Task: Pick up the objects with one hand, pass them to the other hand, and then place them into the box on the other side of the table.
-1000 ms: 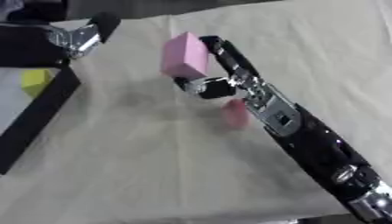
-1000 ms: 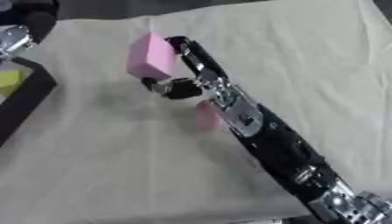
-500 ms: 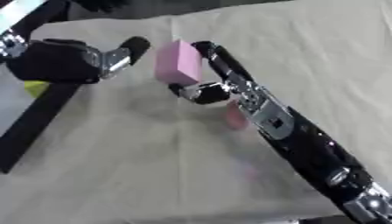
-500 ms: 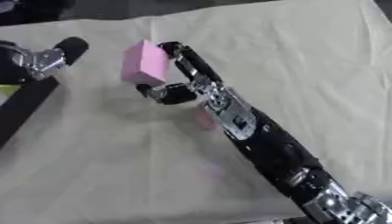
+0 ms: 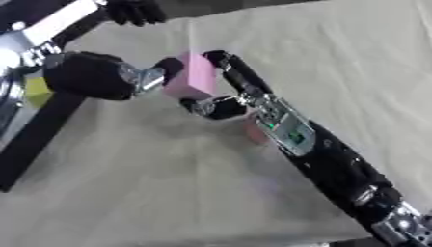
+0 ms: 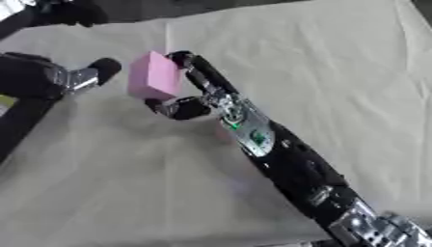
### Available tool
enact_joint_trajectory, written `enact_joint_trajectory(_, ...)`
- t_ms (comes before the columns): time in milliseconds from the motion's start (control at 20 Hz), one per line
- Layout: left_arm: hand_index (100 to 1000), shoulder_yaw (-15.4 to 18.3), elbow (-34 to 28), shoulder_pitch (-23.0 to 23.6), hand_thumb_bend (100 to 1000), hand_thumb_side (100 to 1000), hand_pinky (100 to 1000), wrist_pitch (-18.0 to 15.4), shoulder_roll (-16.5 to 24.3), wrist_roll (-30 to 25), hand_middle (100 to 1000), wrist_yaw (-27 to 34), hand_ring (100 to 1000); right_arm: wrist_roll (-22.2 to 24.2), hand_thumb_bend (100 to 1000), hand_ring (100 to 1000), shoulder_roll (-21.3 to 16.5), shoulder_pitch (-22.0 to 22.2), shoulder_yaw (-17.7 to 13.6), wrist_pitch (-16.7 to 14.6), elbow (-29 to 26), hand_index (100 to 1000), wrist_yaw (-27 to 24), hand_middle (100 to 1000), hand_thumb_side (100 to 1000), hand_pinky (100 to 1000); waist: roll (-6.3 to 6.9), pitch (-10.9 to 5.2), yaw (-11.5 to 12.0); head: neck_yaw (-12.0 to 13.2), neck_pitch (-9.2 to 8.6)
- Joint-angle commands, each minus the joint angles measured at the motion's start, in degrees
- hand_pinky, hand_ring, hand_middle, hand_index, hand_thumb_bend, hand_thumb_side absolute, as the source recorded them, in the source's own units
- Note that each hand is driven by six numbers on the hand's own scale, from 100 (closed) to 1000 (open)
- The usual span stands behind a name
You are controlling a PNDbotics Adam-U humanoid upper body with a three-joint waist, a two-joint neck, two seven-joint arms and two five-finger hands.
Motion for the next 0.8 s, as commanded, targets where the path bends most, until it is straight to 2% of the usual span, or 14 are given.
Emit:
enact_joint_trajectory(50, 766, -0.24, 1.36, -1.15, 413, 450, 776, -0.69, -0.54, -1.11, 696, -2.07, 741, 0.03, 238, 589, 0.46, -0.97, -0.10, -0.40, -0.10, 698, 0.57, 575, 190, 792, 0.66, -2.37, 0.26, -0.19, -0.14)
enact_joint_trajectory(250, 776, -0.61, 3.40, -1.01, 417, 414, 789, -1.94, -1.77, -2.25, 713, -4.68, 753, 0.10, 239, 590, 1.03, -1.13, -0.13, -0.65, 0.15, 698, 0.84, 575, 187, 792, 0.66, -2.41, 0.41, -0.22, -0.14)
enact_joint_trajectory(550, 785, -0.90, 6.02, -1.06, 444, 422, 795, -3.41, -3.57, -2.86, 726, -7.97, 762, 0.35, 242, 590, 1.95, -1.53, 0.00, -1.04, 0.13, 698, 1.59, 576, 183, 790, 0.70, -2.43, 0.46, -0.21, -0.14)
enact_joint_trajectory(800, 801, -1.26, 7.75, -1.12, 486, 422, 803, -4.96, -4.42, -4.36, 738, -10.49, 771, 0.63, 245, 590, 0.17, -0.90, 0.33, -0.95, -1.56, 697, 0.45, 576, 183, 789, 0.72, -2.43, 0.54, -0.30, -0.14)
